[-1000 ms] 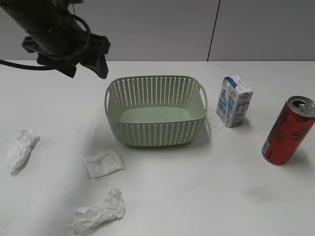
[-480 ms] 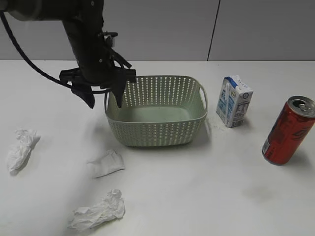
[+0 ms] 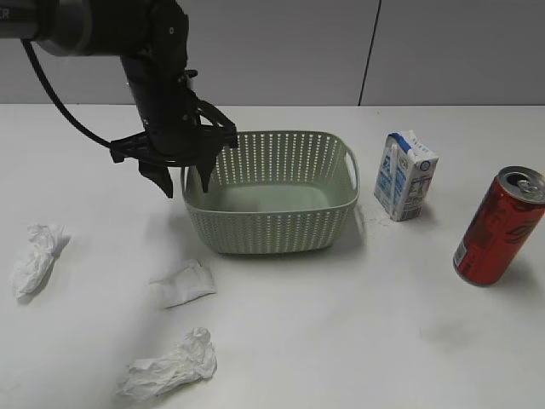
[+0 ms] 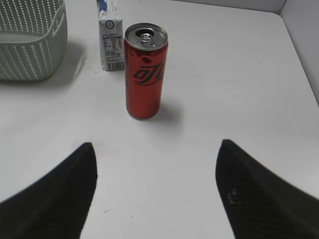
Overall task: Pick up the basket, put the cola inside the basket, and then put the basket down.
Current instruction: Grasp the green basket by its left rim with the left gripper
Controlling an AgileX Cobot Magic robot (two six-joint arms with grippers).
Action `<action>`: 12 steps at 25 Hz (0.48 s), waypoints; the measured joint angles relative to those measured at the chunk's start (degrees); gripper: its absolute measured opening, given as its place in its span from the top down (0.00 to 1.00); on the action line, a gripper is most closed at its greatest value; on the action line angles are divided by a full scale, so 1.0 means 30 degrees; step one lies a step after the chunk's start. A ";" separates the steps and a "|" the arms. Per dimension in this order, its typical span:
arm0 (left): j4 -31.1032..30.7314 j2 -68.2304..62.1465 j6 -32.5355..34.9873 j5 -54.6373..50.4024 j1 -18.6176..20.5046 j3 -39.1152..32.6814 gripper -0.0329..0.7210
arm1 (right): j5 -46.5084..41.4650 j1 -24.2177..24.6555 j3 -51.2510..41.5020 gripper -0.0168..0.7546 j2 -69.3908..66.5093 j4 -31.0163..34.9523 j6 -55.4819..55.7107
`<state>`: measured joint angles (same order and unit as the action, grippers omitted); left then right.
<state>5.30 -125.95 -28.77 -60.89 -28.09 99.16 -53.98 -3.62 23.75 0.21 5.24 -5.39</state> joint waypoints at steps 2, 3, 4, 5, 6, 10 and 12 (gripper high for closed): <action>0.0130 -0.0043 -0.0051 0.0039 0.0000 0.0000 0.47 | 0.0019 0.0000 0.0000 0.25 0.0000 0.0000 0.0000; 0.0273 -0.0069 -0.0051 0.0048 0.0000 0.0000 0.49 | 0.0019 0.0000 0.0000 0.25 0.0000 0.0000 0.0000; 0.0412 -0.0151 -0.0051 0.0064 0.0000 0.0000 0.51 | 0.0019 0.0000 0.0000 0.25 0.0000 0.0000 0.0000; 0.0622 -0.0216 -0.0068 0.0117 0.0000 0.0000 0.54 | 0.0019 0.0000 0.0000 0.25 0.0000 0.0000 0.0000; 0.0766 -0.0301 -0.0068 0.0167 0.0000 0.0000 0.56 | 0.0019 0.0000 0.0000 0.25 0.0000 0.0000 0.0000; 0.0924 -0.0521 -0.0102 0.0253 0.0000 0.0016 0.67 | 0.0019 0.0000 0.0000 0.25 0.0000 0.0000 0.0000; 0.0942 -0.0548 -0.0102 0.0297 0.0000 0.0016 0.71 | 0.0019 0.0000 0.0000 0.25 0.0000 0.0000 0.0000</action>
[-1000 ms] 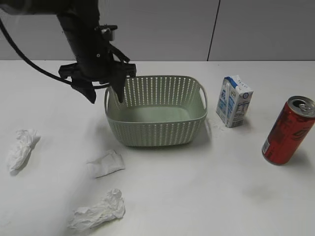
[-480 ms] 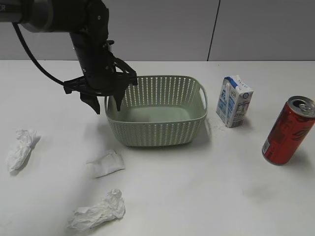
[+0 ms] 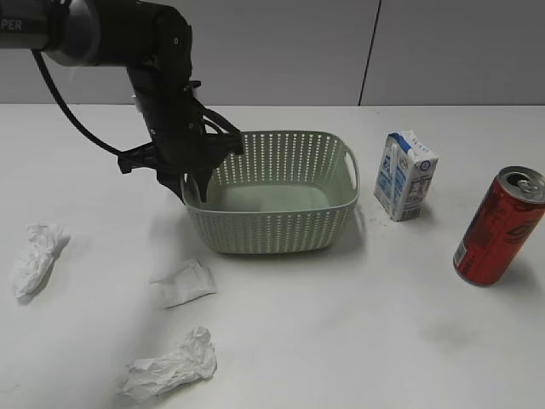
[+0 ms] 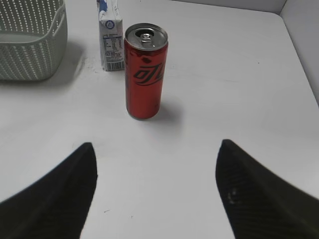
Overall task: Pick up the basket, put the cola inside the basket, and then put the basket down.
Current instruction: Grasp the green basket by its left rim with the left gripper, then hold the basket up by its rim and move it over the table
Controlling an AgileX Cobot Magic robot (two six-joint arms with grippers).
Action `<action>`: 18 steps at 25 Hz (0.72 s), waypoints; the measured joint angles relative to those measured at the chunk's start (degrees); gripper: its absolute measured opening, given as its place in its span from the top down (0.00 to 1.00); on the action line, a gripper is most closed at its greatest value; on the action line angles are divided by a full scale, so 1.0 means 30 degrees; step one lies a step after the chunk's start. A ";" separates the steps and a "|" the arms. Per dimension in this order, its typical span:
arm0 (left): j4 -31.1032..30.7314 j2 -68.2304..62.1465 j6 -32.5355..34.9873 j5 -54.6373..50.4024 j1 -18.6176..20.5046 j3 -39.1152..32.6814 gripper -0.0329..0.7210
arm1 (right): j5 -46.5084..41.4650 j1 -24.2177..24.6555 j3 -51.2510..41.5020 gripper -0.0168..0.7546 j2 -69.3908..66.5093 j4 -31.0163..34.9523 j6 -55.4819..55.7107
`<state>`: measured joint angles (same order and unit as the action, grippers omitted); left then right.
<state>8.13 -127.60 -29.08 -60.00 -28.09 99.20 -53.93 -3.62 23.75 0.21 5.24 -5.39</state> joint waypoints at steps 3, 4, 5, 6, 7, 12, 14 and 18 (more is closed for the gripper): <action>0.0000 0.0000 -0.0018 -0.0021 0.0000 0.0000 0.80 | 0.0000 0.0000 0.0000 0.25 0.0000 0.0000 0.0000; 0.0000 0.0000 -0.0004 -0.0040 0.0000 0.0000 0.85 | 0.0000 0.0000 0.0000 0.25 0.0000 0.0000 0.0000; -0.0033 0.0000 -0.0041 -0.0068 0.0000 0.0000 0.89 | 0.0000 0.0000 0.0000 0.25 0.0000 0.0000 0.0000; -0.0013 0.0025 -0.0010 -0.0086 0.0000 0.0000 0.93 | 0.0000 0.0000 0.0000 0.25 0.0000 0.0000 0.0000; -0.0014 0.0129 0.0023 -0.0161 0.0000 0.0000 0.95 | 0.0000 0.0000 0.0000 0.25 0.0000 0.0000 0.0000; -0.0569 0.1191 -0.0001 -0.0719 0.0000 0.0000 0.96 | 0.0000 0.0000 0.0000 0.25 0.0000 0.0003 0.0000; -0.0609 0.1848 0.0224 -0.1418 0.0020 0.0000 0.96 | 0.0000 0.0000 0.0000 0.25 0.0000 0.0019 0.0000; -0.0980 0.2987 0.0306 -0.2922 0.0003 0.0000 0.96 | 0.0000 0.0000 0.0000 0.25 0.0000 0.0019 0.0000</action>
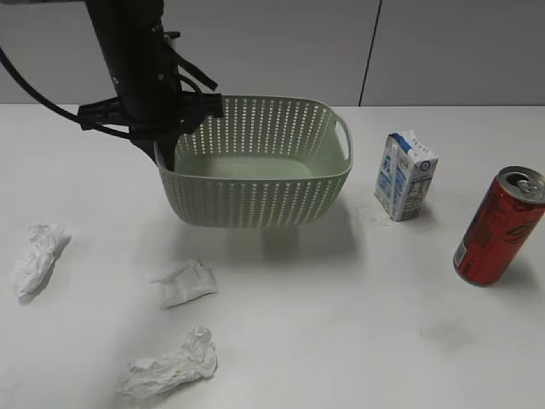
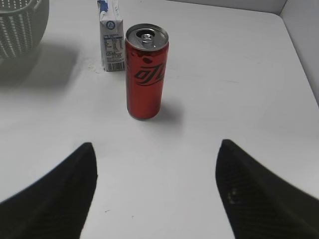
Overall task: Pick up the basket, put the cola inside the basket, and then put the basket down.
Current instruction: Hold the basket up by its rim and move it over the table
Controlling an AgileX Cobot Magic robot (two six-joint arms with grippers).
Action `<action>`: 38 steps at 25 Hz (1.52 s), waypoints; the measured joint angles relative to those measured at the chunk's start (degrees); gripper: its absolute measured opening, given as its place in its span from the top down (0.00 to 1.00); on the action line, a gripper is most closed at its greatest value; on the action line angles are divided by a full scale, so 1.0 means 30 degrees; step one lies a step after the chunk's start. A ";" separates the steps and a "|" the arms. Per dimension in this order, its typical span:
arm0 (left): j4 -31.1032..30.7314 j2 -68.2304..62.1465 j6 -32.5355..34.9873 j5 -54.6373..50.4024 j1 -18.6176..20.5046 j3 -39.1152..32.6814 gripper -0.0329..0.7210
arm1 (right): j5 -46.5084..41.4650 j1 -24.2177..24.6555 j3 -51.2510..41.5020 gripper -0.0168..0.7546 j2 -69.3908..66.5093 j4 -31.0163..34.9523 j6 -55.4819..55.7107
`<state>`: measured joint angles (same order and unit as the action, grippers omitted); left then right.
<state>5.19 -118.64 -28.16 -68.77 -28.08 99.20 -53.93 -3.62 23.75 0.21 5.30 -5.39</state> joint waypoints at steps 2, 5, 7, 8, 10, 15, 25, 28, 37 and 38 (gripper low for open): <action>-0.0296 0.0514 0.0037 -0.0259 0.0000 -0.0055 0.96 | 0.0000 0.0000 0.0000 0.25 0.0000 0.0000 0.0000; -0.0407 0.1883 0.0060 -0.0194 0.0000 -0.1315 0.96 | 0.0000 0.0000 0.0000 0.25 0.0000 0.0129 0.0000; -0.0407 0.3398 0.0245 0.0345 0.0000 -0.3353 0.96 | 0.0000 0.0000 0.0000 0.25 0.0000 0.0270 0.0000; -0.0427 0.4267 0.0278 0.0863 0.0000 -0.4635 0.96 | 0.0000 0.0000 0.0000 0.25 0.0000 0.0291 0.0000; -0.0427 0.5886 0.0322 0.2045 0.0000 -0.6967 0.96 | -0.0023 0.0000 0.0000 0.25 -0.0071 0.0313 0.0000; 0.0390 0.8926 0.0977 0.5179 0.0000 -1.2733 0.96 | -0.0863 0.0000 0.1224 0.25 -0.2376 0.0374 0.0348; 0.3465 0.9172 0.4046 0.8169 0.0000 -1.4352 0.96 | -0.1137 0.0000 0.6408 0.11 -1.1848 0.1119 0.0933; 0.3465 0.9172 0.4088 0.8202 0.0000 -1.4373 0.96 | -0.1120 0.0000 0.7990 0.11 -1.4942 0.1137 0.0931; 0.3174 0.9172 0.4127 0.7860 0.0000 -1.4406 0.96 | -0.0008 -0.0039 1.1797 0.17 -2.3779 0.1162 0.0952; 0.3174 0.9172 0.4127 0.7826 0.0000 -1.4406 0.96 | 0.0064 -0.0102 1.2103 0.17 -2.4624 0.1162 0.0952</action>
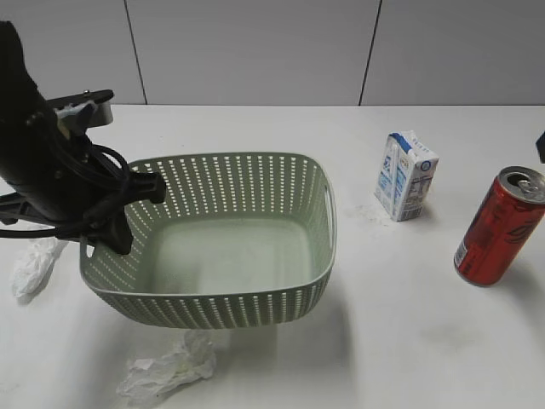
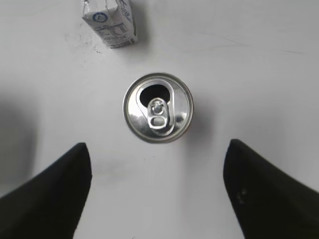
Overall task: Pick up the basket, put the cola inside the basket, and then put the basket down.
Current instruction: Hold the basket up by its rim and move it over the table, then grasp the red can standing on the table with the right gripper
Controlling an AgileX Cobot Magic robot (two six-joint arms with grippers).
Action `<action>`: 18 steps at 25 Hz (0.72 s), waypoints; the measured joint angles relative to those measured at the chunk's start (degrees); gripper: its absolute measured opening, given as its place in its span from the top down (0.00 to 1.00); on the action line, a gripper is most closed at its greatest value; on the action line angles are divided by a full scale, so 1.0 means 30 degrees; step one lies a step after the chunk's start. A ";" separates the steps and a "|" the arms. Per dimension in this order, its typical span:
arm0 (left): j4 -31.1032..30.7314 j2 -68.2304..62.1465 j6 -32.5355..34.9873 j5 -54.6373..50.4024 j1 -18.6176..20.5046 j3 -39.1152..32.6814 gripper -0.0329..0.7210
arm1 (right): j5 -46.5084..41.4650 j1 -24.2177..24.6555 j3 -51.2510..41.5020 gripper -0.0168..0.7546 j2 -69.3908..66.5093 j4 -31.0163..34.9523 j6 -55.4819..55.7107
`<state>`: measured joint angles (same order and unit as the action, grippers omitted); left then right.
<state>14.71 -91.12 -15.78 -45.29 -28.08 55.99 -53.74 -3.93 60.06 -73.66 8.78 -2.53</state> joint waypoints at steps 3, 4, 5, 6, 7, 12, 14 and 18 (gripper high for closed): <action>-0.0013 -0.0019 0.0000 -0.0022 0.0000 0.0000 0.96 | 0.0623 -0.0058 0.0369 0.17 -0.1957 -0.0021 0.0000; -0.0013 -0.0019 0.0000 -0.0022 0.0000 0.0000 0.96 | 0.0895 -0.0058 0.0384 0.17 -0.2456 -0.0036 0.0000; -0.0013 -0.0031 0.0000 -0.0022 0.0000 0.0000 0.96 | 0.1221 -0.0058 0.0384 0.17 -0.2996 -0.0036 0.0000; -0.0013 -0.0031 0.0000 -0.0026 0.0000 0.0000 0.96 | 0.1581 -0.0058 0.0384 0.17 -0.3489 -0.0036 0.0000; -0.0013 -0.0031 0.0000 -0.0043 0.0000 0.0000 0.96 | 0.1919 -0.0058 0.0384 0.17 -0.3902 -0.0036 0.0000; -0.0013 -0.0031 0.0000 -0.0043 0.0000 0.0000 0.96 | 0.2885 -0.0058 0.0384 0.17 -0.5337 -0.0036 0.0000; -0.0013 -0.0031 0.0000 -0.0043 0.0000 0.0000 0.96 | 0.2949 -0.0058 0.0391 0.18 -0.5746 -0.0036 0.0000; -0.0013 -0.0031 0.0000 -0.0043 0.0000 0.0000 0.96 | 0.2695 -0.0058 0.0413 0.19 -0.6465 0.0201 0.0000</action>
<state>14.67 -91.21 -15.78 -45.42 -28.08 55.99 -45.65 -4.10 61.30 -93.05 9.39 -2.53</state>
